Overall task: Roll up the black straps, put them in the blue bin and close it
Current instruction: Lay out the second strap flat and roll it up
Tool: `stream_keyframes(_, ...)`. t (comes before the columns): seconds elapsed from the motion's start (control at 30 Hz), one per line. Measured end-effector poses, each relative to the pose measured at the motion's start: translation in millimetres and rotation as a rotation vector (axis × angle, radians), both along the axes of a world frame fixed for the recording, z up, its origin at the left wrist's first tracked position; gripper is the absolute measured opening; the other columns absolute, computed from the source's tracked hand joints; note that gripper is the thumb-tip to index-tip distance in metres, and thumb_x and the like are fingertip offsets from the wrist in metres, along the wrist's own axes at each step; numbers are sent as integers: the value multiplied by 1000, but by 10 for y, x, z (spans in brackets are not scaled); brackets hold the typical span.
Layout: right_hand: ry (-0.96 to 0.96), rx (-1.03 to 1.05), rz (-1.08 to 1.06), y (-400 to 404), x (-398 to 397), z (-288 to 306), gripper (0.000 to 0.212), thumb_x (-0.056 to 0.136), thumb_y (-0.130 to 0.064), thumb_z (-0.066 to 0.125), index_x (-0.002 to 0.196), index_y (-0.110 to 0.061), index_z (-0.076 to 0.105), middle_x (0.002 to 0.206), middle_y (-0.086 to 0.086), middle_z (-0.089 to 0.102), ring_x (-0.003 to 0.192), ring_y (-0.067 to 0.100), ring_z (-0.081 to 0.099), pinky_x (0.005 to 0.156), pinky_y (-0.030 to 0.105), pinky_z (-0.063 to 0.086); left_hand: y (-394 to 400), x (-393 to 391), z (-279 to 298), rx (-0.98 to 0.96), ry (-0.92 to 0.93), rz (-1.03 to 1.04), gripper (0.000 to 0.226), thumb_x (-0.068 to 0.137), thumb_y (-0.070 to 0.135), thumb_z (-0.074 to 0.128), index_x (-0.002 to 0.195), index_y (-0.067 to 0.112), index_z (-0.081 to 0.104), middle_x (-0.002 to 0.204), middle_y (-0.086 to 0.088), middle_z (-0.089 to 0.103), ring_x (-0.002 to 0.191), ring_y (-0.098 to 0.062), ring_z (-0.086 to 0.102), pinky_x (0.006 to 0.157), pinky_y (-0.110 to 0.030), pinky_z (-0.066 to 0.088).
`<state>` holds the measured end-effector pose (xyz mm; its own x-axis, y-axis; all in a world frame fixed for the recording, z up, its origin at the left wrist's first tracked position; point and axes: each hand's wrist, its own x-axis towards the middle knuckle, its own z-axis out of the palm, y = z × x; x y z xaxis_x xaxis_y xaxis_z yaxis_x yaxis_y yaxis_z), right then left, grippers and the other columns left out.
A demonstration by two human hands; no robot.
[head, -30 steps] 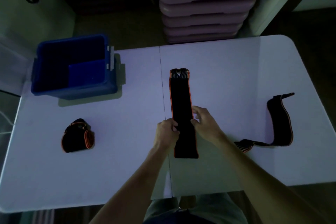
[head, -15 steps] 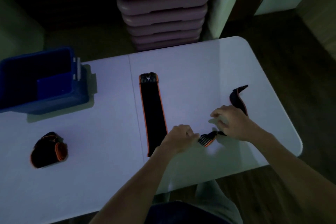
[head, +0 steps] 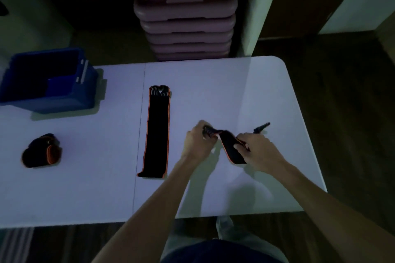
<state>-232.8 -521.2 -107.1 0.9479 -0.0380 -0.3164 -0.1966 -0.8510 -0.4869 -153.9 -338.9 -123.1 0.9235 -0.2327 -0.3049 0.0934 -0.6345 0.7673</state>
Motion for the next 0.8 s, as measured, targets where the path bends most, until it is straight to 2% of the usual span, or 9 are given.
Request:
stream_keyframes(0.07,-56,164,-137,-26,96,26,24,96,-24,55,73,-17,52,66,-1,58,65,23,58,59,35,39,-86,65,109,-131,5,143,43,86,20,74,124,16,53,97,-8,68,67,-21,69,49,-19,49)
stream_keyframes(0.13,-44,339,-250,-50,193,41,26,97,-24,55,71,-18,55,68,1,62,68,25,60,63,34,40,-151,84,140,-217,119,269,56,90,32,71,135,16,43,108,-10,61,72,-21,69,50,-19,52)
stream_keyframes(0.2,-22,519,-354,-54,281,56,22,95,-27,55,85,-10,65,83,9,72,81,29,68,74,39,51,-184,51,136,-342,304,332,49,92,35,68,129,8,49,106,-13,62,80,-30,69,65,-37,59)
stream_keyframes(0.23,-26,600,-406,-58,321,64,22,94,-27,56,91,-7,66,88,11,73,84,29,69,77,41,53,-185,10,130,-408,397,319,40,94,33,66,121,6,55,100,-14,62,78,-29,66,69,-42,55)
stream_keyframes(0.37,-17,905,-570,-15,454,215,21,94,-26,59,101,-7,66,99,24,68,82,26,66,69,41,54,-91,-224,64,-486,497,144,23,90,26,71,104,9,66,93,-9,71,81,-20,68,73,-34,52)
stream_keyframes(0.47,23,1122,-617,69,570,354,17,97,-19,57,110,-16,68,102,13,71,87,27,69,72,40,57,-28,-306,-38,-446,448,73,23,85,9,74,107,5,72,96,-6,74,87,-14,68,78,-25,51)
stream_keyframes(0.57,28,1228,-584,204,740,492,20,98,-17,54,111,-20,69,101,7,71,83,25,68,69,34,53,65,-316,-35,-342,407,72,27,84,6,76,110,0,73,98,-3,74,90,-10,67,79,-17,49)
stream_keyframes(0.63,37,1254,-558,333,866,575,21,99,-16,53,104,-25,72,96,3,72,77,23,68,64,32,53,206,-276,1,-400,419,115,20,88,4,72,107,0,74,93,1,75,86,-6,69,79,-16,51)
stream_keyframes(0.8,49,1228,-561,713,1183,576,21,100,-18,52,98,-27,70,88,-1,72,71,20,68,66,35,53,680,-88,119,-448,378,256,21,95,15,65,114,12,74,106,-3,78,100,-17,74,91,-28,56)
